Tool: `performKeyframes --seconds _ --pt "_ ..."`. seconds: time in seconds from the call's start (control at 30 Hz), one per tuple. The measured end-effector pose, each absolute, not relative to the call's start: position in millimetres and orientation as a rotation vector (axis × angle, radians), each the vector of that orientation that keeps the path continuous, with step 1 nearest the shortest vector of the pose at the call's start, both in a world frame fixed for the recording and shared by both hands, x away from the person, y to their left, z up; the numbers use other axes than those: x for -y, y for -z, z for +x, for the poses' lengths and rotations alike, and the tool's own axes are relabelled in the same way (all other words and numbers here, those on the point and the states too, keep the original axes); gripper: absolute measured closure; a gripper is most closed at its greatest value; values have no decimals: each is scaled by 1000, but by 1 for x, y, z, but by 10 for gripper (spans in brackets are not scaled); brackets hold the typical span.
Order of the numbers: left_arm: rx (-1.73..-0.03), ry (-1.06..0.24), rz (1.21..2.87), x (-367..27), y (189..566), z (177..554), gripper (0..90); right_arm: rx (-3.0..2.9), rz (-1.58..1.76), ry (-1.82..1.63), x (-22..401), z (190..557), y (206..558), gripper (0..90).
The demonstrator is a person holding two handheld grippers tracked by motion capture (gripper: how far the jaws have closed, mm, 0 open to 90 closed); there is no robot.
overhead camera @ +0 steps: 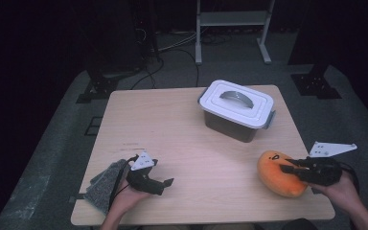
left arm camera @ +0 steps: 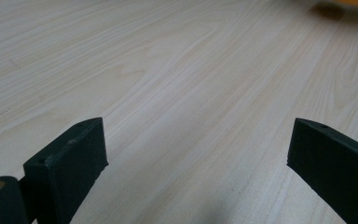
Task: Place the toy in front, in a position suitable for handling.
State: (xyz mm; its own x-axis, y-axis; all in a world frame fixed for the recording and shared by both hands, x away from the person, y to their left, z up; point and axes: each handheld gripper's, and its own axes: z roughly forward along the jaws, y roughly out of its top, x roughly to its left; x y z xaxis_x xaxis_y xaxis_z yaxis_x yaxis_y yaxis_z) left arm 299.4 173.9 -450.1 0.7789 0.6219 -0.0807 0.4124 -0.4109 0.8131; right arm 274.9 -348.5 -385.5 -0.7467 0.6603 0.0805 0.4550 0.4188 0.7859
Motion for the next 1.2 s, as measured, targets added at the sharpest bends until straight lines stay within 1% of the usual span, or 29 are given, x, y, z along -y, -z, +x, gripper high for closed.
performKeyframes --seconds 0.33,0.63,0.9,1.2 --pt "-772 -297 2050 -178 448 300 43 -2477 809 -1275 317 278 352 716" --pt "-779 -303 2050 -182 447 300 42 -2543 648 -1263 279 284 332 716" --pt "-777 -307 2053 -186 446 301 44 -2582 544 -1276 249 290 321 715" --pt "-781 -317 2056 -189 446 301 44 -2629 459 -1282 219 299 319 714"
